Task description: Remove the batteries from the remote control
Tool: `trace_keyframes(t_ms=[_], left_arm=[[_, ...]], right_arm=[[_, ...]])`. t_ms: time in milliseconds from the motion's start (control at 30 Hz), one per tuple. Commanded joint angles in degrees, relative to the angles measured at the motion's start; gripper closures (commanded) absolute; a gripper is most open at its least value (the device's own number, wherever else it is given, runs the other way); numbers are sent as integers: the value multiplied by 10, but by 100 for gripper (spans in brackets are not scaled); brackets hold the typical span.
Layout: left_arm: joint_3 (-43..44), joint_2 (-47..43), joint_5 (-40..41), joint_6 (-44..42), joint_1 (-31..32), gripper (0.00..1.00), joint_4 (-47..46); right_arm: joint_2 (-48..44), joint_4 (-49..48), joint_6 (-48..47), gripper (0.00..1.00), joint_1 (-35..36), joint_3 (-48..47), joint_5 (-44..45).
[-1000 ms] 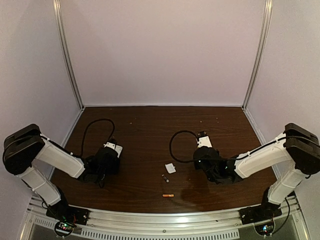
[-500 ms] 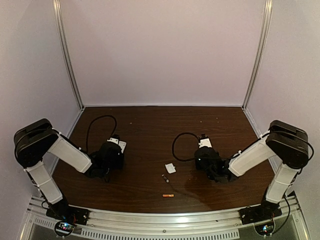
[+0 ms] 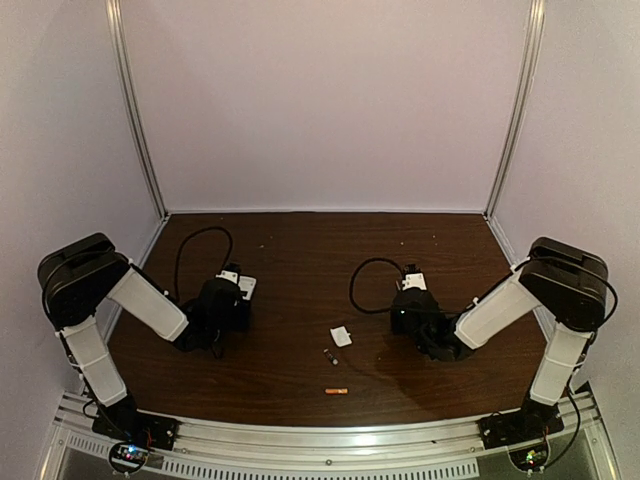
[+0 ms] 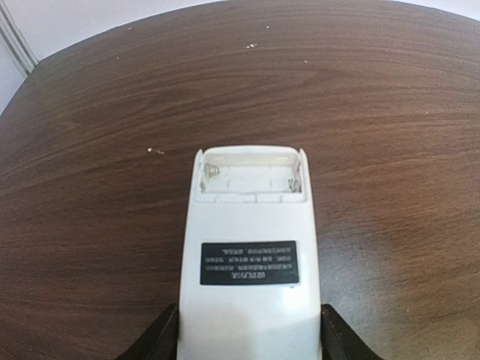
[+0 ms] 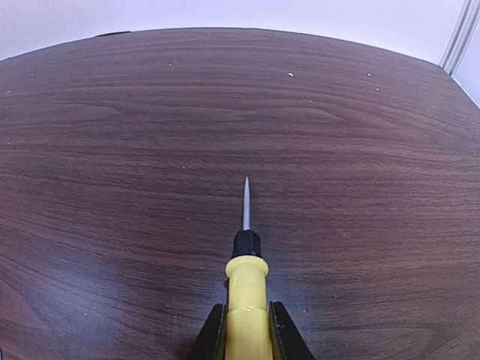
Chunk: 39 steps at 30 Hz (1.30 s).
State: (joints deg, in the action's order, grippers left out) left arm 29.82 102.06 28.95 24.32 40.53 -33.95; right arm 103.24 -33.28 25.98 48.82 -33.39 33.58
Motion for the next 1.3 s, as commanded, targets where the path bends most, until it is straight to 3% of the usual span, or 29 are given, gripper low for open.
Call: trace_keyframes(t_ms=[0, 533, 867, 1267], left_arm=[[-7, 0, -23, -13, -5, 96, 16], [-36, -36, -30, -10, -10, 77, 7], [-55, -65, -46, -17, -10, 50, -6], [-68, -95, -73, -15, -10, 6, -12]], right_arm=[[15, 22, 18, 80, -5, 7, -32], [-22, 14, 22, 55, -9, 24, -48], [-48, 39, 17, 48, -9, 18, -45], [-98, 76, 16, 38, -9, 19, -47]])
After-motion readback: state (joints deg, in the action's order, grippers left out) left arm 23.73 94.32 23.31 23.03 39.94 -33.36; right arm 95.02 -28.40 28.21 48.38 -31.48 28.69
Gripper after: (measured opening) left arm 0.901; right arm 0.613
